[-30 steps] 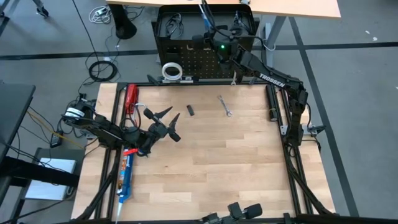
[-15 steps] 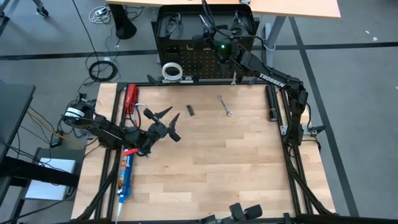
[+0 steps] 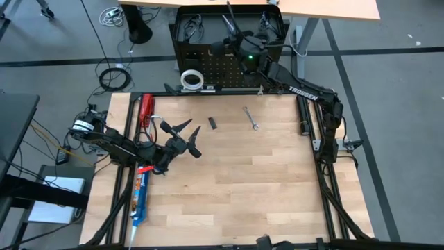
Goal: Hang tools onto peg board
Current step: Hang the wrench onto the black pegboard
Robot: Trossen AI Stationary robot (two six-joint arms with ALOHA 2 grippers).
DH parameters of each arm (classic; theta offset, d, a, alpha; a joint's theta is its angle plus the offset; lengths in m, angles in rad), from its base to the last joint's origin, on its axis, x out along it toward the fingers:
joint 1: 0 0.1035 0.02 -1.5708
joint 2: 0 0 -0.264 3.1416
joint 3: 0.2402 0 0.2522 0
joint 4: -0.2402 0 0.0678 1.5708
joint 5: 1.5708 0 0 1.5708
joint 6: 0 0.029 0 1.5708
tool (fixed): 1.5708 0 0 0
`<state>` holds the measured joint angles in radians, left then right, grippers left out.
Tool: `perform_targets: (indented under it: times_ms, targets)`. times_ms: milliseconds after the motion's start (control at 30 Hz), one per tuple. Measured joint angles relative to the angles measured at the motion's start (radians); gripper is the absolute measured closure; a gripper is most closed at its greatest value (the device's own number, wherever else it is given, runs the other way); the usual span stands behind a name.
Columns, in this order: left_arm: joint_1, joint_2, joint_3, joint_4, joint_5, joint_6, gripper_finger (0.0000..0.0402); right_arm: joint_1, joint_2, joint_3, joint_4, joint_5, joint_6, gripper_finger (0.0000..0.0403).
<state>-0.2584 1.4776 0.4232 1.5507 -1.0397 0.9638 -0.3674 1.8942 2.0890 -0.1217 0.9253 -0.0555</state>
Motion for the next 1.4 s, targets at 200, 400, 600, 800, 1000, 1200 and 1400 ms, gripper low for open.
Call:
perform_targets:
  times_ms: [200,400,600,800,1000,1200,1400]
  targets:
    - [0.000,0.000,0.000,0.000,-0.014,0.001,0.0200,0.065,-0.022,0.000,-0.007,0.026,-0.085,0.0231]
    - [-0.013,0.000,0.000,0.001,-0.017,0.012,0.0200,0.200,-0.044,0.001,-0.020,0.051,-0.274,0.0230]
    - [-0.043,-0.005,0.000,0.008,-0.024,0.079,0.0200,0.341,-0.115,0.001,-0.181,0.068,-0.252,0.0230]
    - [-0.045,-0.014,0.000,0.010,-0.026,0.078,0.0200,0.493,-0.154,0.001,-0.651,0.178,0.113,0.0230]
    - [-0.045,-0.014,0.000,0.012,-0.025,0.071,0.0200,0.624,-0.151,-0.122,-1.268,0.420,0.818,0.0231]
    - [-0.045,-0.013,0.000,0.011,-0.039,0.043,0.0200,0.697,-0.211,-0.485,-1.369,0.460,1.215,0.0231]
    - [-0.045,-0.013,0.000,-0.013,-0.068,-0.013,0.0200,0.684,-0.295,-0.794,-1.362,0.392,1.454,0.0231]
